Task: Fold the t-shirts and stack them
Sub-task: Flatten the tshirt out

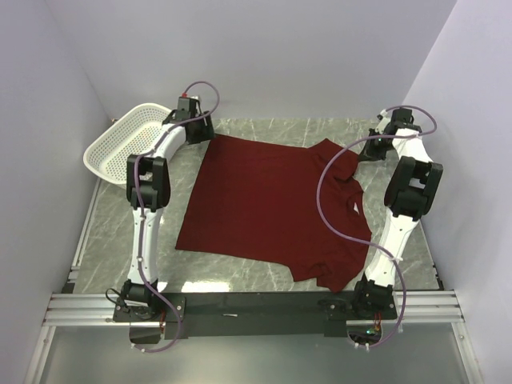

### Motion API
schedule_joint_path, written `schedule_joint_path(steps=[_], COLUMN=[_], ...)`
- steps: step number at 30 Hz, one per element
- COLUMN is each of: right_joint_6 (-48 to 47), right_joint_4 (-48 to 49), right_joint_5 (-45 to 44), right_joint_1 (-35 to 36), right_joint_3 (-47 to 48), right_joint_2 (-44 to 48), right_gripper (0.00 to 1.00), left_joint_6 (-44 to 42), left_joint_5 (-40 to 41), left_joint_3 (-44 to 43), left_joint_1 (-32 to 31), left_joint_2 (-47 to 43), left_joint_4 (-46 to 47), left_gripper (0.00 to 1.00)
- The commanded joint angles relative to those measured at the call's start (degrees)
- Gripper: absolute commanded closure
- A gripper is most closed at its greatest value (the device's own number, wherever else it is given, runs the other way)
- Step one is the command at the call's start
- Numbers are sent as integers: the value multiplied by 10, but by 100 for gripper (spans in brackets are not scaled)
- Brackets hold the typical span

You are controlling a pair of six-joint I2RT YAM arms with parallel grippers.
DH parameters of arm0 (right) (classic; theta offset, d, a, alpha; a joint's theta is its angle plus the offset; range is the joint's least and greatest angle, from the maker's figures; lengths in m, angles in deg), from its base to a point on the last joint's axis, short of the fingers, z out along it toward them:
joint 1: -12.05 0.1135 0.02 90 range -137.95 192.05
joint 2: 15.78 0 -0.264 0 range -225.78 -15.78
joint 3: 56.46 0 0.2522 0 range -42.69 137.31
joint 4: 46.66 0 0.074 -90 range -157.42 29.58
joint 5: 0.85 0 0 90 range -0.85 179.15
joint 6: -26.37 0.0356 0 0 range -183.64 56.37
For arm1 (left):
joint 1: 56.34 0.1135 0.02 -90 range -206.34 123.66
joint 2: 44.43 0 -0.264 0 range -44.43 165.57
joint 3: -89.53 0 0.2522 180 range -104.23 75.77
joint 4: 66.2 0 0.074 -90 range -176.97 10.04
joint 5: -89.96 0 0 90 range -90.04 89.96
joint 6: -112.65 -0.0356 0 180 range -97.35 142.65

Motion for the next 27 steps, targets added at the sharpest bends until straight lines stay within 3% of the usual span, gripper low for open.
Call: schedule_joint_path(steps=[1, 6, 15, 27], right_joint_6=[-8, -8, -8, -2], right_joint_4=[9, 8, 9, 2], right_joint_5=[32, 40, 50, 63], right_joint_1=[-3, -2, -5, -11], right_joint_3=[-10, -25, -42, -34], right_joint_2=[52, 62, 66, 62], right_gripper=[100, 100, 100, 100], left_joint_6=[3, 18, 31, 31], left_joint_5=[-30, -43, -55, -53], left_joint_3=[-47, -98, -106, -99], left_joint_1=[1, 1, -3, -8], left_joint_2=[17, 65, 94, 107], left_joint_4=[14, 14, 27, 18], left_gripper=[31, 32, 36, 54])
